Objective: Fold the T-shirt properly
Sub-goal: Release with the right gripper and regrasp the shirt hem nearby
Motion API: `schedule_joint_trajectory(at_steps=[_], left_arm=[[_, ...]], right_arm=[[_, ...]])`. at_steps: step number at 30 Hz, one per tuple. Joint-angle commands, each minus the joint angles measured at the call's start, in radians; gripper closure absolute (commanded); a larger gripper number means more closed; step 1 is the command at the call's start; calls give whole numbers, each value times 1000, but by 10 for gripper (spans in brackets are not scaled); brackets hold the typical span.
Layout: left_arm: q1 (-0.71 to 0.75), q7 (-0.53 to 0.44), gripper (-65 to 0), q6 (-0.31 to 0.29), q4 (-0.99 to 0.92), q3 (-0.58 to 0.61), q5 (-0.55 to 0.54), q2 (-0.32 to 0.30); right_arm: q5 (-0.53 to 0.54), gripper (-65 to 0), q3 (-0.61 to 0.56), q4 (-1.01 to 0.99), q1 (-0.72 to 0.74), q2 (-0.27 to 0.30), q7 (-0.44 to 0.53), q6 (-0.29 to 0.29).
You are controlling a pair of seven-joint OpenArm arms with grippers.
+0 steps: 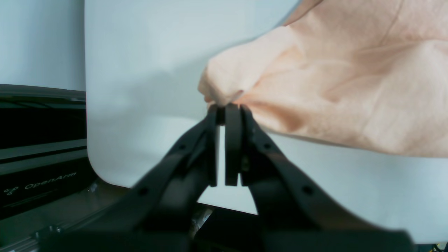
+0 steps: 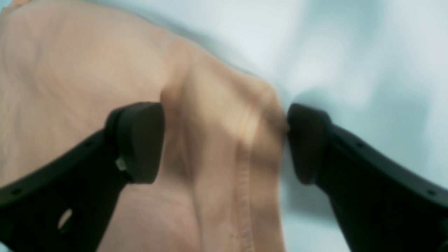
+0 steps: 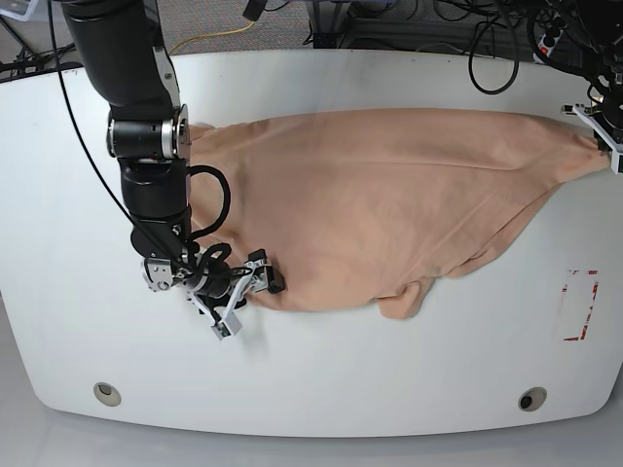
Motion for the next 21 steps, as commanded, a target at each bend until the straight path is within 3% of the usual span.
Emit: schedule_joint_trajectory(at_steps=[1, 11, 14, 17, 21], left_arm=[[-4, -19, 0, 3, 16, -4, -6, -16], [-4, -19, 0, 3, 16, -4, -6, -16], [-5, -19, 0, 5, 16, -4, -6, -16], [-5, -19, 0, 6, 16, -4, -6, -17], [-7, -19, 0, 6, 15, -4, -6, -19]], right_arm=[[-7, -512, 4, 0, 39, -19, 21, 8], [-20, -488, 4, 1, 40, -65, 22, 8], [-18, -361, 4, 1, 40, -68, 22, 8], [-12, -192, 5, 3, 39, -68, 22, 8], [-10, -70, 7, 16, 37, -65, 21, 8]])
